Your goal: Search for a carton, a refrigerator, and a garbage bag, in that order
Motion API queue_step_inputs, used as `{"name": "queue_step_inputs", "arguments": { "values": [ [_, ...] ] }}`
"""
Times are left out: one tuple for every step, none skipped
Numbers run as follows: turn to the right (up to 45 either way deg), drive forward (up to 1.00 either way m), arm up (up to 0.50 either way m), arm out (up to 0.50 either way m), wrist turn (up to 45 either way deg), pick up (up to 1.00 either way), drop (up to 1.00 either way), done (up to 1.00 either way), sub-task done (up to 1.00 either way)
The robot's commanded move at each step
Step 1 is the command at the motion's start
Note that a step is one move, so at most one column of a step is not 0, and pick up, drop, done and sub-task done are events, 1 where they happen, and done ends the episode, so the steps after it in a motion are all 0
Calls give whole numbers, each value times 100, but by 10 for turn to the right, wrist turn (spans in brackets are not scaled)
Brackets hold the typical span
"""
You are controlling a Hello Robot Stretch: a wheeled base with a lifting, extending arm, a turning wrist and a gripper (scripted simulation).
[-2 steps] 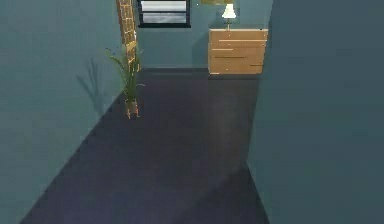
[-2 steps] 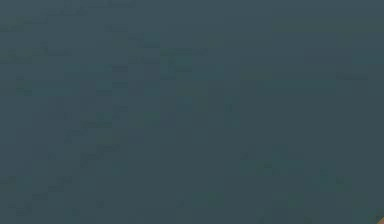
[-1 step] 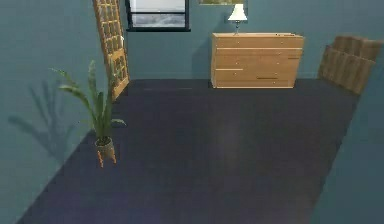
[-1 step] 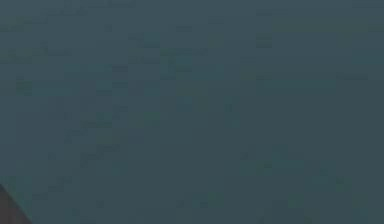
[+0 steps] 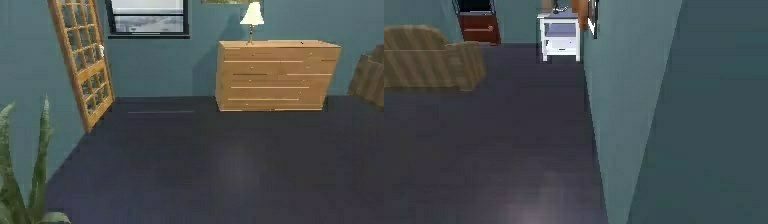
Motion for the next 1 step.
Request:
{"name": "queue_step_inputs", "arguments": {
  "values": [
    [420, 0, 0, 0, 0, 0, 0, 0, 0]
  ]
}}
